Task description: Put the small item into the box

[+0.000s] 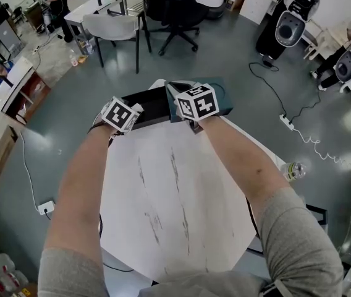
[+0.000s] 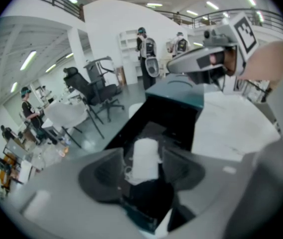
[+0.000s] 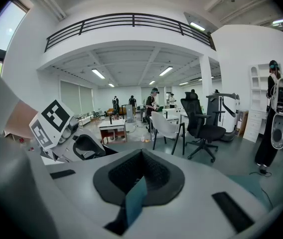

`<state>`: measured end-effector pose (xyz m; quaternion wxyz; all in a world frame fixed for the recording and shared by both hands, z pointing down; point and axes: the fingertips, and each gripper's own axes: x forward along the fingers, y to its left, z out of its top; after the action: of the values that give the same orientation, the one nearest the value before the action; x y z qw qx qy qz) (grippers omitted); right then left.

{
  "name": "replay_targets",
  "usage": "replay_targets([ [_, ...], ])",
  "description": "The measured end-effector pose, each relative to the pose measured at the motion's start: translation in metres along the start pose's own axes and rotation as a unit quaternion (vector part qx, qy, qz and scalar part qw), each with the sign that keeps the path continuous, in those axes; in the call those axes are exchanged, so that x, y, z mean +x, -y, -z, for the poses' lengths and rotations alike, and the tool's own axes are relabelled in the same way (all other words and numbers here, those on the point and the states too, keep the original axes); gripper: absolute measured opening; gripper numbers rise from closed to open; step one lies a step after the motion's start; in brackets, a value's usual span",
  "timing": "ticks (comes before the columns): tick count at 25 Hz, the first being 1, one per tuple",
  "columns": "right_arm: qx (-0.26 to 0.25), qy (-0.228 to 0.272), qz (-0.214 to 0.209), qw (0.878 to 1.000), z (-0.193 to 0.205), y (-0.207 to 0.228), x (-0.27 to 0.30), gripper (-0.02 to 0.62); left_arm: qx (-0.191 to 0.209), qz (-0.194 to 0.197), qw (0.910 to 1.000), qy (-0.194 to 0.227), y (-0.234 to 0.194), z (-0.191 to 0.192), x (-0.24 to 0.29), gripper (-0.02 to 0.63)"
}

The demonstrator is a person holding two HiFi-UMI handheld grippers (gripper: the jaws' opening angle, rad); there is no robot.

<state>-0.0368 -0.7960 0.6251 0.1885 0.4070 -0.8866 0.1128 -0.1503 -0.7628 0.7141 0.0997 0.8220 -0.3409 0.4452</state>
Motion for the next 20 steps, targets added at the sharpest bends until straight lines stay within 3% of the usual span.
replay_targets([
  [9,0.002,0.003,0.011,1.000,-0.013,-0.008,-0.017,0.003,-0.057,-0.024,0.9948,0.081,-0.008,-0.026,-0.042,0.250],
  [13,0.011,0.005,0.018,1.000,-0.017,-0.013,-0.028,0.003,-0.076,-0.027,0.9920,0.097,-0.004,-0.025,-0.060,0.230],
  [20,0.028,0.013,0.033,0.999,-0.039,-0.029,-0.054,0.003,-0.123,-0.034,0.9803,0.151,-0.004,-0.033,-0.108,0.125],
])
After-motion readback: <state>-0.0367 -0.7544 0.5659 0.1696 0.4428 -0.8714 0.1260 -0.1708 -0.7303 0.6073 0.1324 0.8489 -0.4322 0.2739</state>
